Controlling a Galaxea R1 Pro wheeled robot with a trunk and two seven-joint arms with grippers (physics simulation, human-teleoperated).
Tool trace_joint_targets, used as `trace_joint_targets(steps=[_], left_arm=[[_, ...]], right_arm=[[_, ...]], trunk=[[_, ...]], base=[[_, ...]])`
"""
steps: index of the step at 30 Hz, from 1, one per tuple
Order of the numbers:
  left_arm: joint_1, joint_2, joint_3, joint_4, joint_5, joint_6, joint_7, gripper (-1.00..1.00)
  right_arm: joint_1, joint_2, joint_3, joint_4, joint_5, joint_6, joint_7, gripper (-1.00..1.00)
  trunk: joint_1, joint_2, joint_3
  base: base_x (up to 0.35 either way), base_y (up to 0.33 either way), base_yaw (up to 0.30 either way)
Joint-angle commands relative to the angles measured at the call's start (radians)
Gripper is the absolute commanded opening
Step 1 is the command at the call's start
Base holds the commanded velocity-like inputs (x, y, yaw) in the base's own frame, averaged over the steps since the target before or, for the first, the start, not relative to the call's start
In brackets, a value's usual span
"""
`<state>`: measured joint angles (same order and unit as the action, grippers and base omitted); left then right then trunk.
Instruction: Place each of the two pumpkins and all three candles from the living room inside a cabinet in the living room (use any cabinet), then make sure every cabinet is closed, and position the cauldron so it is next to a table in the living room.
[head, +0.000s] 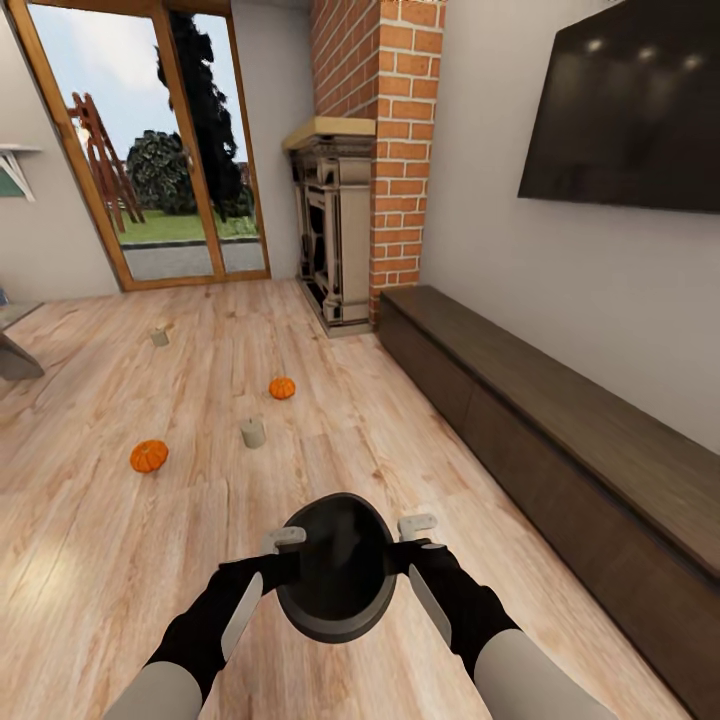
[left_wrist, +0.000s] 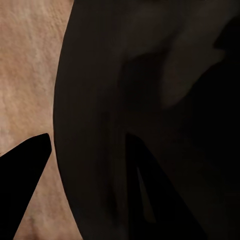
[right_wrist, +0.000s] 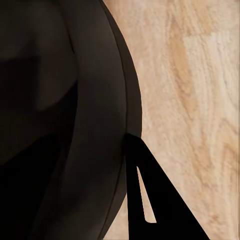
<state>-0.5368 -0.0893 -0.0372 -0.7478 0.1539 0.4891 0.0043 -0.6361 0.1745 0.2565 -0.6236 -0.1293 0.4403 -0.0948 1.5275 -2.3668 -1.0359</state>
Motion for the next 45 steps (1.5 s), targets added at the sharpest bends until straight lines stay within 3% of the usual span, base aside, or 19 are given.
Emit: trace_joint_targets(steps=[1,18,45], left_arm=[[0.0,0.0,-0.001,-0.001,0.013,0.005,0.0,-1.0],[0.0,0.0,-0.001,-0.001,0.015,0.005,0.0,-1.0],[0.0,0.0,0.003,-0.01,0.015,0.005,0.0,-1.0]], right_arm=[[-0.001,0.0,0.006,-0.024,-0.038,0.001,-0.005,-1.0],[-0.001,0.0,0.006,-0.026,-0.039,0.001,0.002,-1.0],[-0.002,0.0,0.006,-0.027,-0.04,0.001,0.034,-1.0]], trunk=[[-0.004,0.007,0.002],[-0.069,0.126,0.056],[-0.069,0.126,0.056]], base=[[0.0,0.0,0.0],[0.0,0.0,0.0],[-0.003,0.0,0.0]])
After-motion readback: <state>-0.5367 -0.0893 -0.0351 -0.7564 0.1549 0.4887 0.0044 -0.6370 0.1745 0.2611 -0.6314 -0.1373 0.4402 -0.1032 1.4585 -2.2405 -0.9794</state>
